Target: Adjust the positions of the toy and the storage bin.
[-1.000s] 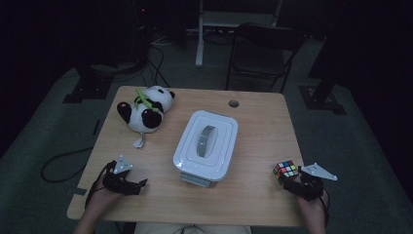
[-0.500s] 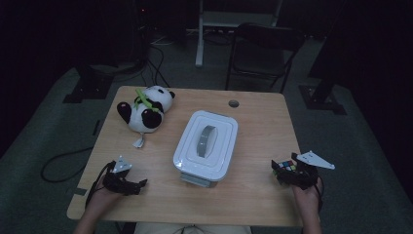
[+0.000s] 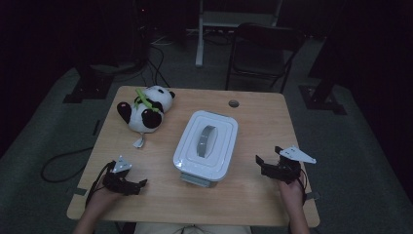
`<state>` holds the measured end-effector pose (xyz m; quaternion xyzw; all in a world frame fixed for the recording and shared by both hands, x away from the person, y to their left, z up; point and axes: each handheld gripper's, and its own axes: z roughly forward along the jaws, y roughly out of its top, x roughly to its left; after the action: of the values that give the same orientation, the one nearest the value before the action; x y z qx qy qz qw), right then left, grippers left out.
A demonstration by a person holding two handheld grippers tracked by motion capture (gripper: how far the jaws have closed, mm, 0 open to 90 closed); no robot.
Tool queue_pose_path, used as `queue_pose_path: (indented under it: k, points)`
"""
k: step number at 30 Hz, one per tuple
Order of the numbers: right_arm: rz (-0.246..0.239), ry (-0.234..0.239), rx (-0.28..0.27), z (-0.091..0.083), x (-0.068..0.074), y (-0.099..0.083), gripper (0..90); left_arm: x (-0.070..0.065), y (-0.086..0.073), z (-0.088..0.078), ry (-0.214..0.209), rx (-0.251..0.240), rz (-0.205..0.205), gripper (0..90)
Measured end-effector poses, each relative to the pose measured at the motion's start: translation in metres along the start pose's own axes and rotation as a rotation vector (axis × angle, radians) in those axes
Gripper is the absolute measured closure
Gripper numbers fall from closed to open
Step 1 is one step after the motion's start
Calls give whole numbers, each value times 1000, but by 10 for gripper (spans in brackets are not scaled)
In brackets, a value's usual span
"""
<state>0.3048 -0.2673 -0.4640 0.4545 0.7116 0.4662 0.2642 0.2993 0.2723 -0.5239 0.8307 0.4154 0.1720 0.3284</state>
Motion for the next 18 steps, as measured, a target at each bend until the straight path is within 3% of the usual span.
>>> queue_pose_path:
  k: [8, 12, 18]
  points:
    - [-33, 59, 44, 20, 12, -11, 135, 5, 4, -3, 5, 10, -16, 31]
    - [-41, 61, 76, 31, 17, -19, 136, 11, 10, -7, -3, 3, -49, 31]
    - [-51, 67, 126, 45, 22, -29, 136, 18, 22, -13, 2, 2, -45, 31]
